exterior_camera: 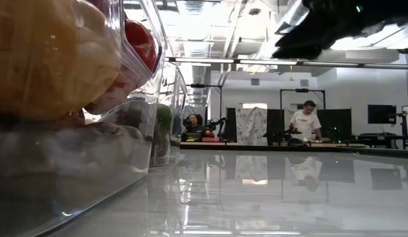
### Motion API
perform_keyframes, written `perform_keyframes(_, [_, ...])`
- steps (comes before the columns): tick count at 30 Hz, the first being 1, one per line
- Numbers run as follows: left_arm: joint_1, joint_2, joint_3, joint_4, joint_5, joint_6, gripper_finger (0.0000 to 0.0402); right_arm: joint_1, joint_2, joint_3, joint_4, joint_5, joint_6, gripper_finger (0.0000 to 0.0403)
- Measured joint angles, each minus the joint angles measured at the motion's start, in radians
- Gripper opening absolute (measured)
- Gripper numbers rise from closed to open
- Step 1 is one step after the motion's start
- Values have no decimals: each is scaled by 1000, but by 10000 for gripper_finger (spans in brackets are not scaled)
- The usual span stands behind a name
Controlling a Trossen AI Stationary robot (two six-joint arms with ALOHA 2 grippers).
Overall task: Sort produce into baskets
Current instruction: Return to Home Position
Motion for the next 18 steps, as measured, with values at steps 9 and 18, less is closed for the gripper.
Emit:
perform_keyframes(9, [-146,-20,-153,15,-148,-219,368,-102,-393,-287,12,13,38,310])
perform_keyframes(18, [-157,-144,-151,1,-200,-127,368,-163,-664,-414,16,-58,31,310])
